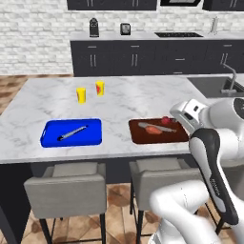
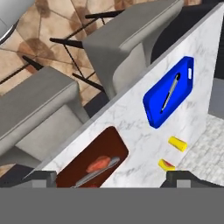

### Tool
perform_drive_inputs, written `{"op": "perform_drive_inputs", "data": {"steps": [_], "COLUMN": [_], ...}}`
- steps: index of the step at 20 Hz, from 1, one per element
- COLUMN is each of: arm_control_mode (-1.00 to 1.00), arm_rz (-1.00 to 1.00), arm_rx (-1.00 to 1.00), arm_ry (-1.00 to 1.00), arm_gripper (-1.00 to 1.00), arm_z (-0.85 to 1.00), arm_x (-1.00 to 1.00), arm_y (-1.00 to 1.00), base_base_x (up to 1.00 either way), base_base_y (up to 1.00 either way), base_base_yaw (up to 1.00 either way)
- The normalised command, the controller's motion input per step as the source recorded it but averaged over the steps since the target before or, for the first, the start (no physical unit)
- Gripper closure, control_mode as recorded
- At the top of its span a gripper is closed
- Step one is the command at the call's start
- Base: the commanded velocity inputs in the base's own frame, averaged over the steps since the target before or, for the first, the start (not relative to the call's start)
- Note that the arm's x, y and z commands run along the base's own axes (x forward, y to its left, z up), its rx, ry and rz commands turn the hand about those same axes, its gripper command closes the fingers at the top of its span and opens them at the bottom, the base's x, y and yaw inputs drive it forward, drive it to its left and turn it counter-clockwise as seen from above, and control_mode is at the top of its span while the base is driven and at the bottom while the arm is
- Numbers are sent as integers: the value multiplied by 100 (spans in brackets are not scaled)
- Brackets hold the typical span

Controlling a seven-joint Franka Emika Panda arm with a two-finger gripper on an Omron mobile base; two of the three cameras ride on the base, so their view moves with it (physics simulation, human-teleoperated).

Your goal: Gather the sweet potato and bell pepper from the fridge and place them on a tray on the dining counter. Then gather the steaks from the fridge and place them on the other tray.

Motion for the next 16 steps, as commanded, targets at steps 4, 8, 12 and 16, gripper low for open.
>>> {"op": "perform_drive_inputs", "data": {"steps": [4,8,12,16], "arm_control_mode": [100,100,100,100], "arm_rz": [0,0,0,0], "arm_rx": [0,0,0,0], "arm_ry": [0,0,0,0], "arm_gripper": [-100,-100,-100,-100], "arm_z": [0,0,0,0], "arm_x": [0,0,0,0], "arm_y": [0,0,0,0], "base_base_x": [-57,-33,-8,-6], "base_base_y": [0,0,20,30], "base_base_yaw": [0,1,14,21]}}
